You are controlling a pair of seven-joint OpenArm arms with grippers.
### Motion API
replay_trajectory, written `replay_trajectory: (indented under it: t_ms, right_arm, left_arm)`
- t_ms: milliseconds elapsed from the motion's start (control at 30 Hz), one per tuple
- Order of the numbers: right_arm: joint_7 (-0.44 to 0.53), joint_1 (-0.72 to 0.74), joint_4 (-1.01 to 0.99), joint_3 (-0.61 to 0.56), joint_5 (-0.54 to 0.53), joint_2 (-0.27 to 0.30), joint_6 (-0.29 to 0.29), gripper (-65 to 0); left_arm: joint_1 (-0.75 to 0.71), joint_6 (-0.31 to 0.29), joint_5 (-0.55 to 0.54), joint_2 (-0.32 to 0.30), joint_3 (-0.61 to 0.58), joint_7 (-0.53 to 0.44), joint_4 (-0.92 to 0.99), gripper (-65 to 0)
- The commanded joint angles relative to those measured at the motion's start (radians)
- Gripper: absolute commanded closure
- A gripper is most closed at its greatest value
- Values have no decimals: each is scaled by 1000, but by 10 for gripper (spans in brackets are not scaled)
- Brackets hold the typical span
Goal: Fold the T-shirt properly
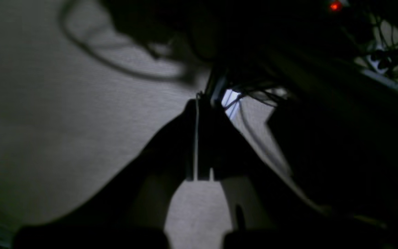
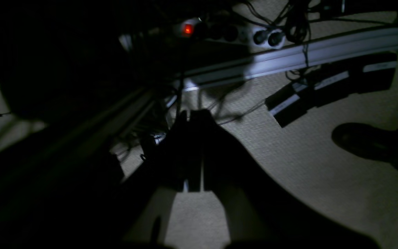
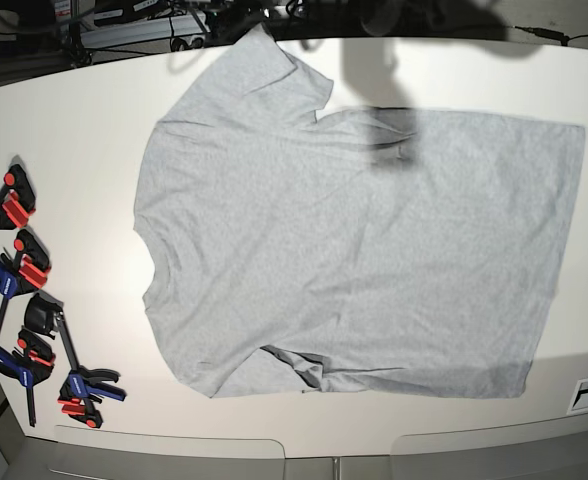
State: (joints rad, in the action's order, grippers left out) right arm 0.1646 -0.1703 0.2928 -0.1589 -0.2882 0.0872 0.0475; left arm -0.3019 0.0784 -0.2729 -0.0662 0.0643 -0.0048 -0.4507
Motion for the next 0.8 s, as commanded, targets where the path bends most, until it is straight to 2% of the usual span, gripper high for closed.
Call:
replay_trajectory:
  t_ms: [0, 133, 267, 467, 600, 767]
  right_arm:
    - [12, -26, 26, 2, -2, 11, -3, 0]
    - [13, -140, 156, 2, -2, 30, -3, 0]
    - [13, -291, 351, 2, -2, 48, -3, 0]
    - [14, -560, 746, 2, -2, 81, -3, 0]
    - [13, -733, 1026, 3, -2, 116, -3, 0]
    - [8, -916, 1355, 59, -5, 126, -3, 0]
  left_arm:
    - [-34, 8, -12, -3, 0, -10, -34, 0]
    - [-159, 8, -95, -32, 0, -10, -185, 0]
    - [-301, 8, -123, -61, 0, -10, -369, 0]
    - [-524, 7, -128, -137, 0, -10, -703, 0]
    - [-665, 7, -200, -212, 1, -8, -936, 0]
    - [-817, 4, -217, -265, 76, 71, -1222, 0]
